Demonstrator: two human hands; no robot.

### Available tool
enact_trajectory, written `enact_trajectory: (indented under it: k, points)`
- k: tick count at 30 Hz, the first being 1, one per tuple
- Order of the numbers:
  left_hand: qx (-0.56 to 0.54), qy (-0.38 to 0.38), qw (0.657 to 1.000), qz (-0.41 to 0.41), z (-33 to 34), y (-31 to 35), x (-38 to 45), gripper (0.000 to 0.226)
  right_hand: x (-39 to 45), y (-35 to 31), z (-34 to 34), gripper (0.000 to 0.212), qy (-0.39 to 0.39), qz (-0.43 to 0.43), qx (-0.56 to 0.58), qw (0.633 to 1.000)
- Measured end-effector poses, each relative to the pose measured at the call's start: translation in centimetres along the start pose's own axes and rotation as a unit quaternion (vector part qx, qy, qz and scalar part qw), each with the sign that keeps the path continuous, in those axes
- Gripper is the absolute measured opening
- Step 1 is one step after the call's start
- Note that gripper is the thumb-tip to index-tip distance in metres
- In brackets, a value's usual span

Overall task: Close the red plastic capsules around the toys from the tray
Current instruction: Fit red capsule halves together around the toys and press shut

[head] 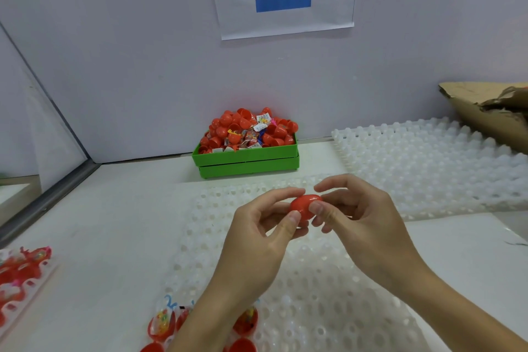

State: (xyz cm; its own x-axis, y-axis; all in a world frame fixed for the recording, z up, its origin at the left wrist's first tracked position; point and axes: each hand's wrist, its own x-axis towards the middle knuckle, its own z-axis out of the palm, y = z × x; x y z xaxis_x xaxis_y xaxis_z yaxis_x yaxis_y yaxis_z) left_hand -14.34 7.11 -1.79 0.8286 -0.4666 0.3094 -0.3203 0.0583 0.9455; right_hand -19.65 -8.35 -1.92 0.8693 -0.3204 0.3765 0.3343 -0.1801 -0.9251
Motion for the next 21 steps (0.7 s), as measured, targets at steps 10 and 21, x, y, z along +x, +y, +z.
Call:
enact_trajectory:
  k: [10,21]
  points:
    - [0.102,-0.037,0.993,0.045,-0.01,-0.21,-0.19,0.039,-0.09,0.19,0.35,0.024,0.013,-0.001,0.041,0.999]
    - [0.144,0.048,0.981,0.122,-0.18,-0.39,-0.20,0.025,-0.27,-0.22,0.45,0.027,-0.048,0.032,0.111,0.992]
